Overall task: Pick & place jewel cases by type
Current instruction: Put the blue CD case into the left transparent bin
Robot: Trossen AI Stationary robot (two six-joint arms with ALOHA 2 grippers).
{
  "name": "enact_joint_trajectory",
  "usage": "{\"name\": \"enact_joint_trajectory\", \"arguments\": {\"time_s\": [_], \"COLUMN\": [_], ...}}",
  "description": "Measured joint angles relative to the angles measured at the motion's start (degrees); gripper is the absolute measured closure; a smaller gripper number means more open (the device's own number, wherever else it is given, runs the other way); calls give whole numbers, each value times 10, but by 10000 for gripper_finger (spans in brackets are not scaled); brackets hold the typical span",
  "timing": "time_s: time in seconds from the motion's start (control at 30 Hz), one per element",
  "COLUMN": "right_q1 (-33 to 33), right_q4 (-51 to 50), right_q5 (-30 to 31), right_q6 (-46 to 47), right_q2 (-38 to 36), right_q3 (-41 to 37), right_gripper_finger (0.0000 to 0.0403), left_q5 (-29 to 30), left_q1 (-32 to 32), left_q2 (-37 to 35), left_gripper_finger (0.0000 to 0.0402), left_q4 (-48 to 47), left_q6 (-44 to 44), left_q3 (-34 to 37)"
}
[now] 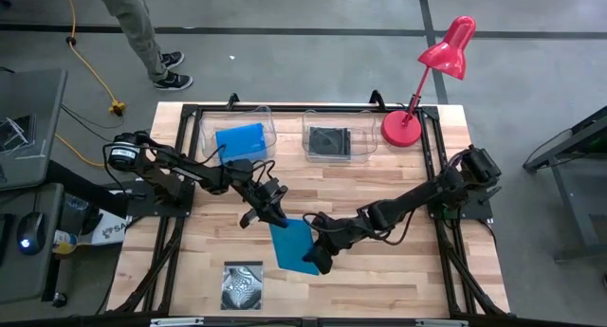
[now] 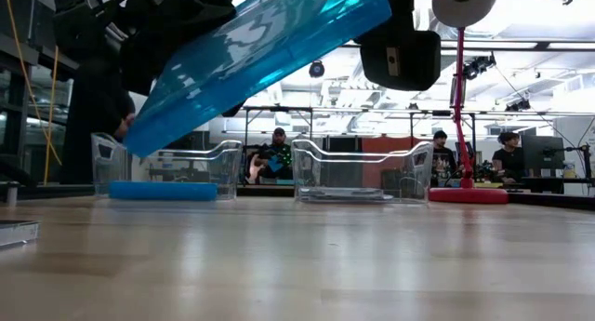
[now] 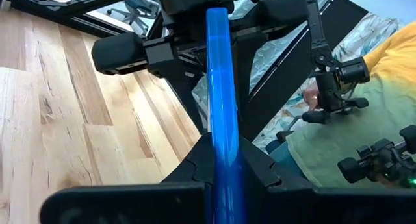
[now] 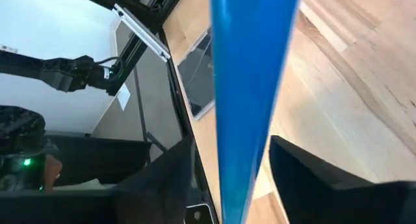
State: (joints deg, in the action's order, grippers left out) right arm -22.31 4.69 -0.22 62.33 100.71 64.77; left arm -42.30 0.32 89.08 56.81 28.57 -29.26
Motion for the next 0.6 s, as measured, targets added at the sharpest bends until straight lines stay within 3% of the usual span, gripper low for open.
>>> {"name": "enact_joint_trajectory", "arguments": {"time_s": [0.27, 0.6], "right_q1": [10, 32], "right_q4": [-3, -79], "right_q5": [-35, -18], "right_q6": [-19, -72], "right_q2": [-14, -106], "right_q3": [0, 0], "right_gripper_finger": [165, 159], "left_q5": [0, 2], "left_q1": [0, 0], "left_q2": [0, 0], "left_gripper_finger": [382, 382], "left_q4": [0, 1], "left_q6": [-1, -1], "left_q3": [0, 0]}}
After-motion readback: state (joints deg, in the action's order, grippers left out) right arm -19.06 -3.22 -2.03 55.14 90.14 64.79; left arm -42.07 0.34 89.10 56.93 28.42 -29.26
